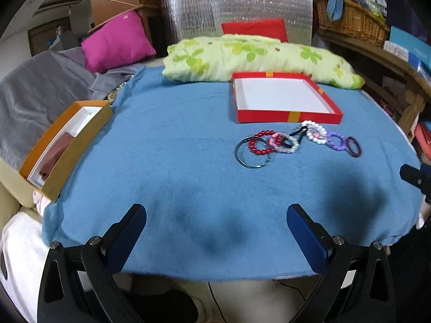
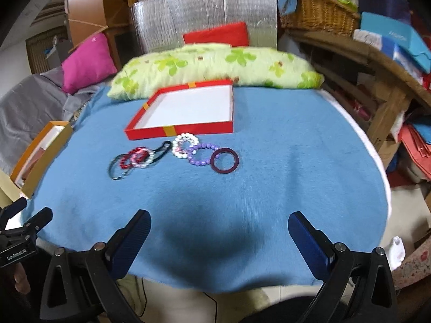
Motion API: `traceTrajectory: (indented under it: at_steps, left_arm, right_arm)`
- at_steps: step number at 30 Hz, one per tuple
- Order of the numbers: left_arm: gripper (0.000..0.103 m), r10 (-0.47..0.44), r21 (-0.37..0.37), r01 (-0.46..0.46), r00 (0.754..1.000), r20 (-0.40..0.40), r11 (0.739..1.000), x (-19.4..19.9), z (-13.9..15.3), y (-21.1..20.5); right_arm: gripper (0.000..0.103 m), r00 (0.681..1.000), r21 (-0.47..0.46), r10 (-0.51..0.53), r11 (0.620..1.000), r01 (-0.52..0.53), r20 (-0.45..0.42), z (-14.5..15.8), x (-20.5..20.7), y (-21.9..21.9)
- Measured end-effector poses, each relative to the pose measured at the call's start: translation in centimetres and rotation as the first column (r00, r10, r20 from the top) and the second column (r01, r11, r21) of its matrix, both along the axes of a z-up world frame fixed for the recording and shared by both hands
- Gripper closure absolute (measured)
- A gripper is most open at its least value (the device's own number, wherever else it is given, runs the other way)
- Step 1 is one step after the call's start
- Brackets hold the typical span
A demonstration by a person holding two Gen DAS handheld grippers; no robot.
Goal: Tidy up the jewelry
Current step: 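Grasp the maroon hair tie with the right tool while the left tool grasps the silver bangle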
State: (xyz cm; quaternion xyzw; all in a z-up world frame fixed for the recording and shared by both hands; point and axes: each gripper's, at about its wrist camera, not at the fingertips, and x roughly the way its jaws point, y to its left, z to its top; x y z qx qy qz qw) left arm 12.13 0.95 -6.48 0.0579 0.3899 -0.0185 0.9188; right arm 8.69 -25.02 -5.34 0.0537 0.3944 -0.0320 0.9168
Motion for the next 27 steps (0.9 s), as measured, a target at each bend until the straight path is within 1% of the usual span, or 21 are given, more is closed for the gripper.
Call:
traceTrajectory:
  at_steps: [3, 5, 8, 11, 12, 13, 14, 15, 16, 18, 19, 20, 21, 23, 24, 26, 27]
  left_arm:
    - [0.0, 0.009, 0.019, -0.008, 1.0, -0.022, 1.0, 3.3, -1.2, 0.0]
    - [0.0, 0.023, 0.02, -0.022, 0.999, -0.042, 1.0, 5.6, -2.0, 0.2]
    - [0.0, 0.036, -0.012, -0.037, 0.996, -0.081, 0.999, 8.9, -3.3, 0.6]
    - [0.0, 0.028, -0.058, -0.036, 0.992, -0.123, 0.998, 11.5, -4.5, 0.6]
    - [0.001, 0.019, -0.076, -0.029, 0.991, -0.135, 0.997, 12.1, -4.9, 0.5]
    - [0.004, 0.004, -0.096, -0.018, 0.989, -0.147, 0.995, 12.8, -5.2, 0.3]
    - [0.007, -0.011, -0.106, -0.006, 0.988, -0.154, 0.994, 13.2, -5.5, 0.0]
    - [0.01, -0.026, -0.113, 0.008, 0.986, -0.163, 0.994, 13.6, -5.7, -0.3]
    - [0.011, -0.042, -0.116, 0.021, 0.983, -0.179, 0.993, 14.2, -6.1, -0.7]
    - [0.011, -0.043, -0.141, 0.015, 0.98, -0.196, 0.99, 14.6, -6.4, -0.9]
    - [0.011, -0.048, -0.163, 0.014, 0.978, -0.203, 0.987, 14.7, -6.4, -1.0]
    - [0.011, -0.057, -0.194, 0.017, 0.978, -0.203, 0.981, 14.7, -6.2, -1.0]
    - [0.011, -0.062, -0.209, 0.021, 0.979, -0.194, 0.978, 14.6, -6.0, -1.1]
    - [0.011, -0.079, -0.218, 0.04, 0.982, -0.172, 0.975, 14.1, -5.6, -1.6]
    - [0.011, -0.092, -0.222, 0.053, 0.981, -0.17, 0.974, 14.0, -5.6, -1.8]
    - [0.011, -0.113, -0.234, 0.071, 0.979, -0.171, 0.97, 13.8, -5.6, -2.2]
    - [0.011, -0.121, -0.236, 0.078, 0.977, -0.173, 0.969, 13.7, -5.7, -2.3]
  right_arm:
    - [0.002, 0.999, -0.012, -0.001, 1.0, 0.001, -0.034, -1.5, 3.7, -0.5]
    - [0.01, 0.998, -0.007, 0.004, 1.0, -0.005, -0.065, -2.6, 6.4, -0.9]
    - [0.015, 0.994, 0.008, 0.003, 1.0, -0.002, -0.112, -4.2, 9.6, -1.6]
    - [0.021, 0.99, 0.03, 0.005, 1.0, -0.001, -0.142, -5.4, 11.8, -2.2]
    - [0.022, 0.988, 0.043, 0.009, 0.999, -0.003, -0.153, -5.8, 12.5, -2.4]
    - [0.024, 0.986, 0.058, 0.015, 0.998, -0.005, -0.167, -6.4, 13.2, -2.5]
    - [0.031, 0.984, 0.067, 0.018, 0.998, -0.006, -0.177, -6.8, 13.5, -2.6]
    - [0.035, 0.981, 0.076, 0.019, 0.997, -0.005, -0.193, -7.2, 14.0, -2.6]
    - [0.04, 0.977, 0.084, 0.018, 0.996, 0.0, -0.213, -7.8, 14.4, -2.7]
    - [0.041, 0.979, 0.071, 0.01, 0.997, 0.005, -0.205, -7.8, 14.7, -2.5]
    - [0.049, 0.98, 0.066, 0.017, 0.998, -0.003, -0.198, -7.7, 14.7, -2.3]
    - [0.057, 0.981, 0.066, 0.022, 0.998, -0.009, -0.195, -7.7, 14.7, -2.2]
    - [0.06, 0.981, 0.054, 0.023, 0.998, -0.013, -0.191, -7.8, 14.7, -2.0]
    - [0.069, 0.982, 0.035, 0.016, 0.999, -0.01, -0.186, -7.8, 14.8, -1.9]
    - [0.071, 0.983, 0.027, 0.01, 1.0, -0.005, -0.182, -7.8, 14.7, -2.0]
    - [0.079, 0.984, 0.037, -0.002, 0.999, 0.009, -0.176, -7.8, 14.6, -2.4]
    - [0.081, 0.985, 0.052, -0.013, 0.998, 0.022, -0.172, -7.8, 14.5, -2.7]
